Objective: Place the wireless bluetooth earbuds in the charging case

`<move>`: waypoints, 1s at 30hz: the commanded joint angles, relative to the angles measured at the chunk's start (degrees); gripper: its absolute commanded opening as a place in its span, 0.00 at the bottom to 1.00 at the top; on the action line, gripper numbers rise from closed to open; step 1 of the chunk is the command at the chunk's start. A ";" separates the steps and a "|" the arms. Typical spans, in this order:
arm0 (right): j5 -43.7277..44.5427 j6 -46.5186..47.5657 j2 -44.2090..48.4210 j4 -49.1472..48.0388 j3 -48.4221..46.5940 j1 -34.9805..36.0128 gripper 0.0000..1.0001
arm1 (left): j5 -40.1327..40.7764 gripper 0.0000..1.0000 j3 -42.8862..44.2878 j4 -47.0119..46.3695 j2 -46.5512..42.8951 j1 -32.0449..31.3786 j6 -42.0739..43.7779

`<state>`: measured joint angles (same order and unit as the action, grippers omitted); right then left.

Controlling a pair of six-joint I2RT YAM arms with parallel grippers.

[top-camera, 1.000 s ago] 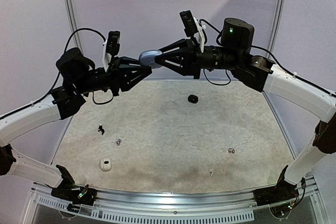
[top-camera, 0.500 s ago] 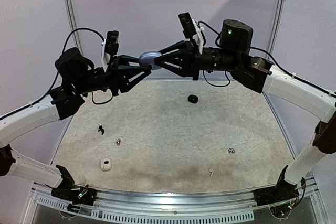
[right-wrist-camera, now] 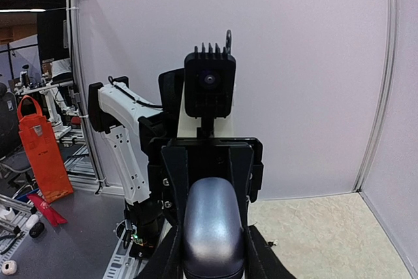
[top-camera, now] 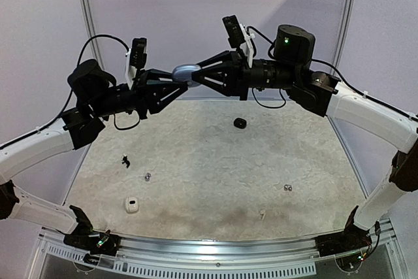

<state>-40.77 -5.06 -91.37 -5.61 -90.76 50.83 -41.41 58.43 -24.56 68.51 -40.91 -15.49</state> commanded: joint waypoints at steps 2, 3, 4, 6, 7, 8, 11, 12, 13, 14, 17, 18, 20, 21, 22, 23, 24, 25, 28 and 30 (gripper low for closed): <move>8.84 1.60 0.07 4.62 1.49 -0.21 0.53 | -0.22 0.00 -0.83 0.85 -1.76 -1.81 4.22; 9.78 2.12 0.34 5.16 1.49 -0.26 0.58 | 0.06 0.00 -0.94 2.05 -1.94 -1.81 5.86; 10.75 2.41 0.52 5.54 1.47 -0.28 0.61 | 0.44 0.00 -1.03 2.96 -2.19 -1.89 7.42; 12.09 3.04 0.62 6.35 1.40 -0.22 0.64 | 1.50 0.00 -1.21 4.25 -2.68 -2.13 10.17; 12.60 3.19 0.46 7.33 1.19 -0.23 0.64 | 1.87 0.00 -1.17 5.04 -2.87 -2.34 11.76; 12.94 3.27 0.13 7.77 0.94 -0.26 0.64 | 1.99 0.00 -1.06 6.02 -3.14 -2.61 13.90; 13.55 2.53 -0.65 8.20 -0.13 -0.21 0.64 | 2.02 0.00 -0.70 10.35 -3.44 -3.33 21.03; 13.90 2.35 -1.24 8.75 -0.72 -0.18 0.64 | 2.23 0.00 -0.74 11.48 -3.57 -3.46 22.84; 14.41 2.23 -1.68 9.48 -1.39 -0.20 0.63 | 2.56 0.00 -0.84 12.14 -3.71 -3.60 24.48; 15.01 2.17 -2.03 10.49 -2.03 -0.19 0.62 | 2.79 0.00 -1.01 12.50 -3.92 -3.69 25.98; 15.35 2.09 -3.13 12.06 -3.29 -0.17 0.61 | 3.03 0.00 -1.17 14.52 -4.16 -3.81 30.32; 15.11 1.95 -3.25 11.91 -3.36 -0.21 0.61 | 3.19 0.00 -1.21 15.60 -4.17 -3.83 31.93; 14.70 1.52 -3.45 11.32 -3.33 -0.24 0.60 | 3.35 0.00 -1.43 17.22 -4.32 -3.83 34.12; 14.67 1.26 -3.52 11.34 -3.36 -0.24 0.60 | 3.45 0.00 -1.57 17.63 -4.47 -3.83 35.07; 14.65 1.04 -3.79 11.33 -3.37 -0.27 0.59 | 3.44 0.00 -1.71 17.63 -4.50 -3.83 35.49; 14.65 0.87 -3.92 11.36 -3.30 -0.28 0.59 | 3.45 0.00 -1.80 17.55 -4.59 -3.83 35.71; 14.61 0.57 -4.05 11.40 -3.28 -0.26 0.59 | 3.37 0.00 -1.91 17.59 -4.61 -3.83 35.96; 14.60 0.38 -4.20 11.38 -3.28 -0.24 0.59 | 3.15 0.00 -1.98 17.84 -4.66 -3.83 36.36; 14.13 -0.80 -4.59 10.71 -3.28 -0.35 0.59 | 2.83 0.00 -2.25 19.88 -4.78 -3.83 38.02; 14.06 -1.48 -4.57 10.33 -3.28 -0.49 0.59 | 3.09 0.00 -2.48 21.72 -4.82 -3.83 39.99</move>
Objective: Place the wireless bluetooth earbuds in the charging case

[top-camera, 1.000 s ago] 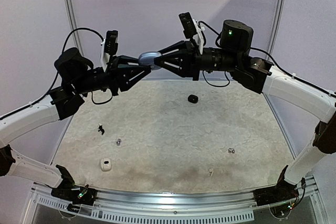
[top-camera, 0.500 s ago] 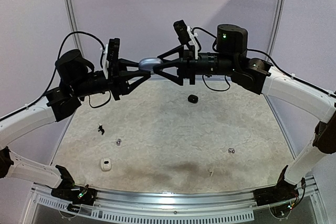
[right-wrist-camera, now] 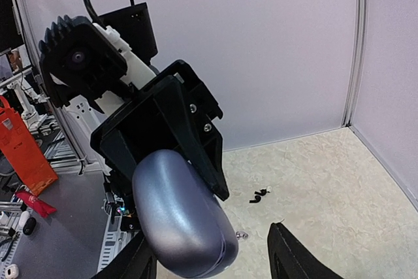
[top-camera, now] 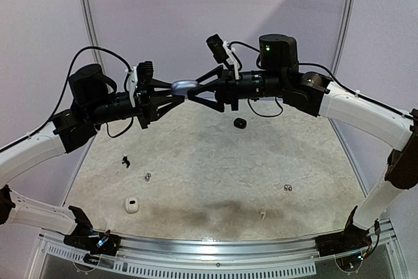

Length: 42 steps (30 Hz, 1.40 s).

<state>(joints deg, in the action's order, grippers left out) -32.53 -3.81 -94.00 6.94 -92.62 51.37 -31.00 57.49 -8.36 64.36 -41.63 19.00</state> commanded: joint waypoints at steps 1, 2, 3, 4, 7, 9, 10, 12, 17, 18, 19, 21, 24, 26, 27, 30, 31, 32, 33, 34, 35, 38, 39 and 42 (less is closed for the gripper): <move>5.82 -2.98 -1.91 -2.33 -1.42 -1.02 0.58 | -7.13 0.00 -1.71 6.38 -0.77 -3.11 6.46; 5.88 -3.16 -1.96 -2.43 -1.42 -1.15 0.58 | -6.99 0.00 -1.84 6.96 -0.85 -3.11 7.04; 5.90 -3.53 -1.98 -2.43 -1.42 -1.11 0.58 | -7.00 0.00 -1.93 7.27 -0.96 -3.11 7.25; 5.98 -3.71 -1.98 -2.38 -1.42 -1.18 0.58 | -7.08 0.00 -2.02 7.35 -0.96 -3.11 7.39; 6.00 -4.57 -2.28 -2.36 -1.42 -1.53 0.57 | -7.40 0.00 -2.21 7.55 -1.14 -3.07 7.45; 5.90 -5.52 -2.29 -2.74 -1.42 -1.84 0.57 | -7.19 0.00 -2.34 8.11 -1.29 -3.07 7.98; 5.95 -6.02 -2.26 -2.78 -1.35 -1.94 0.56 | -7.00 0.00 -2.43 8.13 -1.33 -3.03 8.05; 6.08 -6.00 -2.31 -2.60 -1.38 -1.98 0.56 | -6.88 0.00 -2.63 7.27 -1.53 -3.02 7.59; 5.87 -5.90 -3.03 -1.60 -1.51 -1.92 0.56 | -6.63 0.00 -3.54 4.38 -1.67 -2.93 2.50; 5.64 -6.00 -3.05 -1.58 -1.51 -1.96 0.56 | -6.66 0.00 -3.78 4.14 -1.60 -2.81 0.20; 5.27 -6.09 -3.10 -1.53 -1.68 -1.96 0.56 | -6.90 0.00 -4.17 3.72 -1.54 -2.58 -2.18; 4.04 -6.36 -3.17 -0.94 -2.45 -1.98 0.59 | -7.98 0.00 -5.56 1.49 -1.45 -1.85 -7.22; -0.04 -6.50 -3.62 0.25 -4.85 -1.98 0.65 | -9.29 0.00 -8.14 -2.81 -1.31 -0.62 -14.21; -3.21 -6.90 -3.95 0.14 -6.15 -2.26 0.70 | -9.53 0.00 -9.31 -4.81 -1.16 0.13 -17.92; -4.30 -7.44 -4.24 -0.09 -6.69 -2.37 0.72 | -9.67 0.00 -9.78 -5.73 -1.10 0.40 -18.72; -6.59 -9.46 -4.60 -1.28 -7.65 -3.80 0.75 | -9.54 0.00 -10.75 -7.94 -0.80 0.96 -21.86; -6.88 -9.98 -4.57 -1.17 -8.00 -4.46 0.75 | -9.40 0.00 -11.13 -8.67 -0.65 1.09 -22.51; -6.79 -10.69 -4.40 -0.43 -8.28 -5.33 0.75 | -9.35 0.00 -11.43 -9.17 -0.41 1.26 -23.09; -6.30 -11.15 -4.11 1.31 -8.62 -6.35 0.75 | -9.26 0.00 -11.74 -9.70 -0.31 1.35 -23.42; -5.44 -11.71 -3.74 4.35 -8.84 -7.59 0.75 | -9.06 0.00 -12.09 -10.18 -0.21 1.49 -23.77; -3.83 -11.68 -3.24 8.62 -8.85 -9.04 0.75 | -8.73 0.00 -12.40 -10.68 -0.13 1.61 -24.05; 5.85 -9.74 -1.62 26.28 -6.29 -13.36 0.74 | -7.70 0.00 -13.60 -12.02 -0.15 1.85 -24.23; 10.74 -8.68 -1.33 32.83 -4.79 -14.55 0.71 | -7.36 0.00 -14.01 -12.41 -0.15 1.82 -24.20; 21.83 -2.21 -1.96 48.63 1.28 -16.36 0.62 | -6.23 0.00 -15.00 -13.24 -0.37 1.81 -24.23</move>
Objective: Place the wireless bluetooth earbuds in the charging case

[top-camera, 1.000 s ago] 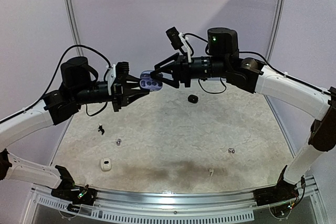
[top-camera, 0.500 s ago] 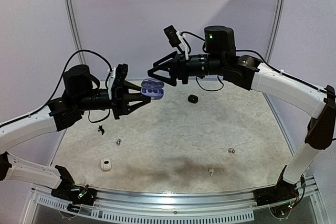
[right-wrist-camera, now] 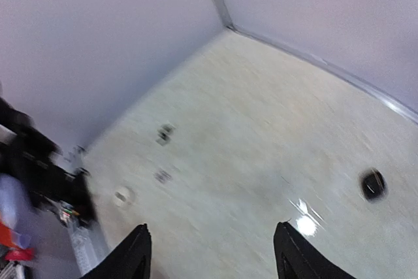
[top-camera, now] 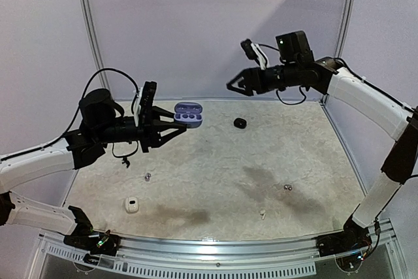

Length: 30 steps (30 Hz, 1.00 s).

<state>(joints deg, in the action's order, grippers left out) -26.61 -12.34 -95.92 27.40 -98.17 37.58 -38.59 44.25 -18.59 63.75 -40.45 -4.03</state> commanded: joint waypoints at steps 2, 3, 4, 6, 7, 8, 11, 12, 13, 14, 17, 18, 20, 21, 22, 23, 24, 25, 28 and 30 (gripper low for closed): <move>18.07 12.94 -0.10 32.51 13.06 -2.78 0.59 | 1.50 0.00 -1.95 -2.99 0.28 0.63 -0.80; 18.61 15.85 0.31 33.16 16.55 -2.79 0.58 | 1.42 0.00 -1.91 -2.99 0.41 0.63 -0.58; 19.25 19.31 1.00 33.39 19.62 -2.77 0.57 | 1.27 0.00 -1.89 -3.02 0.56 0.63 -0.37; 20.57 25.89 2.65 33.11 25.20 -2.84 0.54 | 1.07 0.00 -1.84 -3.12 0.63 0.63 -0.06; 20.94 28.84 3.58 32.29 27.98 -2.81 0.53 | 0.94 0.00 -1.88 -3.12 0.55 0.63 0.07; 20.84 31.10 4.34 31.73 30.37 -2.81 0.53 | 0.89 0.00 -1.89 -3.05 0.44 0.63 0.23; 20.38 38.98 7.05 29.01 36.56 -2.91 0.52 | 0.97 0.00 -2.14 -2.46 -0.07 0.63 0.72; 20.79 40.36 7.59 27.74 38.28 -3.01 0.52 | 1.02 0.00 -2.23 -2.28 -0.23 0.63 0.87; 20.96 42.28 8.30 26.68 39.57 -3.36 0.51 | 0.98 0.00 -2.24 -2.10 -0.30 0.63 1.02; 20.87 43.65 8.72 25.65 40.53 -3.84 0.50 | 0.98 0.00 -2.29 -1.93 -0.37 0.63 1.11; 20.33 45.03 9.03 23.49 41.91 -5.84 0.44 | 0.82 0.00 -2.17 -1.57 -0.33 0.63 1.42; 20.02 45.45 9.00 23.30 42.23 -6.45 0.43 | 0.80 0.00 -2.15 -1.46 -0.29 0.63 1.51; 20.37 46.67 8.75 22.32 43.20 -7.02 0.42 | 0.80 0.00 -2.11 -1.50 -0.16 0.63 1.69; 20.55 47.19 8.53 21.55 43.86 -7.08 0.40 | 0.80 0.00 -2.14 -1.59 -0.08 0.63 1.70; 20.39 47.49 8.28 21.01 44.15 -7.29 0.38 | 0.80 0.00 -2.15 -1.63 0.03 0.61 1.71; 20.02 47.97 7.81 20.69 44.24 -7.45 0.36 | 0.77 0.00 -2.15 -1.64 0.06 0.61 1.74; 19.44 48.21 7.47 20.46 44.25 -7.52 0.35 | 0.72 0.00 -2.08 -1.58 0.11 0.63 1.82; 18.58 48.48 7.00 20.50 44.15 -7.50 0.35 | 0.71 0.00 -2.02 -1.38 0.08 0.63 1.98; 18.35 48.83 5.99 19.48 44.27 -7.52 0.34 | 0.71 0.00 -1.80 -0.75 0.20 0.63 2.23; 18.23 48.78 5.38 18.59 44.30 -7.46 0.28 | 0.72 0.00 -1.73 -0.79 0.31 0.63 2.27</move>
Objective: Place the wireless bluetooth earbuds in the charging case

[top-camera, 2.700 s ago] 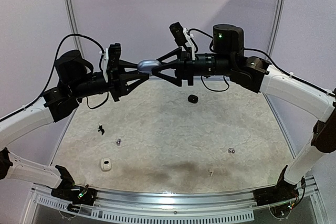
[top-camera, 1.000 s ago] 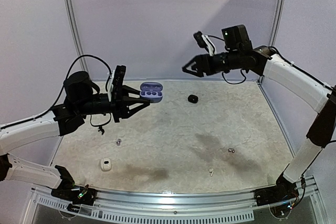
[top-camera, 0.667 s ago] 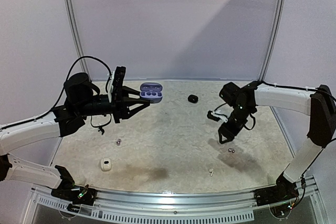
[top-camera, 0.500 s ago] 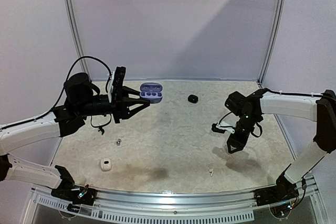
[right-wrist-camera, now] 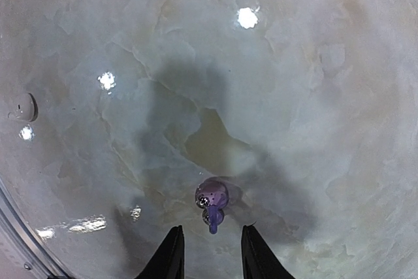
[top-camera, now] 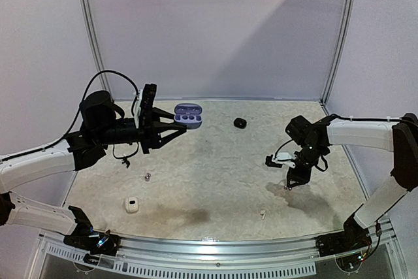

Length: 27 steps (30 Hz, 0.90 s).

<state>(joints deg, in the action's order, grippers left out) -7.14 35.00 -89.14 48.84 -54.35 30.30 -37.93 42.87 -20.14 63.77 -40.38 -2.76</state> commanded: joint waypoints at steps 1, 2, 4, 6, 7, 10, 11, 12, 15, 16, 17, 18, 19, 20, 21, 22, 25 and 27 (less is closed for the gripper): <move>-1.32 1.40 -1.80 -3.05 0.35 -0.23 0.26 | 0.06 0.00 -0.34 0.72 0.38 0.57 1.06; -1.40 1.39 -2.15 -2.93 0.26 -0.23 0.23 | -0.03 0.00 -0.27 0.75 0.39 0.57 1.06; -1.40 1.59 -3.30 -2.42 0.13 -0.18 0.22 | -0.10 0.00 -0.10 1.10 0.47 0.57 1.34; -1.63 1.73 -4.03 -2.26 0.25 -0.21 0.21 | -0.12 0.00 0.06 1.36 0.41 0.57 1.52; -2.00 1.81 -4.14 -2.19 0.29 -0.24 0.21 | -0.12 0.00 0.06 1.46 0.40 0.54 1.60; -2.14 2.04 -4.25 -1.92 0.28 -0.19 0.18 | -0.12 0.00 0.02 1.51 0.49 0.57 1.69; -2.03 2.07 -4.32 -1.95 0.36 -0.23 0.16 | -0.12 0.00 0.04 1.48 0.49 0.57 1.80; -1.93 2.08 -4.37 -2.00 0.42 -0.18 0.14 | -0.08 0.00 0.03 1.43 0.48 0.56 1.86; -1.73 2.15 -4.76 -1.51 0.32 -0.27 0.09 | -0.12 0.00 0.02 1.45 0.35 0.57 1.97; -1.74 2.23 -4.86 -1.35 0.30 -0.30 0.09 | -0.12 0.00 0.02 1.57 0.31 0.57 2.02; -1.78 2.21 -5.00 -1.20 0.22 -0.28 0.08 | -0.08 0.00 0.02 1.59 0.23 0.57 2.06; -1.93 2.18 -5.04 -1.06 0.21 -0.27 0.08 | -0.09 0.00 0.02 1.66 0.24 0.57 2.06; -2.18 2.24 -5.07 -0.89 0.21 -0.30 0.08 | -0.04 0.00 -0.06 1.64 0.22 0.57 2.11; -2.32 2.26 -5.14 -0.79 0.21 -0.33 0.08 | -0.04 0.00 -0.07 1.54 0.22 0.57 2.14; -2.24 2.26 -5.24 -0.83 0.25 -0.23 0.09 | -0.06 0.00 -0.07 1.59 0.17 0.60 2.15; -2.00 2.20 -5.25 -0.91 0.33 -0.30 0.09 | -0.04 0.00 -0.07 1.60 0.16 0.59 2.15; -1.24 2.00 -5.40 -1.31 0.55 -0.31 0.12 | -0.03 0.00 -0.16 1.46 0.13 0.57 2.23; -1.25 1.95 -5.79 -1.30 0.51 -0.27 0.12 | 0.05 0.00 -0.22 1.40 0.13 0.61 2.31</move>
<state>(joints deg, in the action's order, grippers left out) -8.36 36.56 -93.23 47.13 -54.39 30.24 -37.95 42.87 -18.94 63.77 -40.38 -1.45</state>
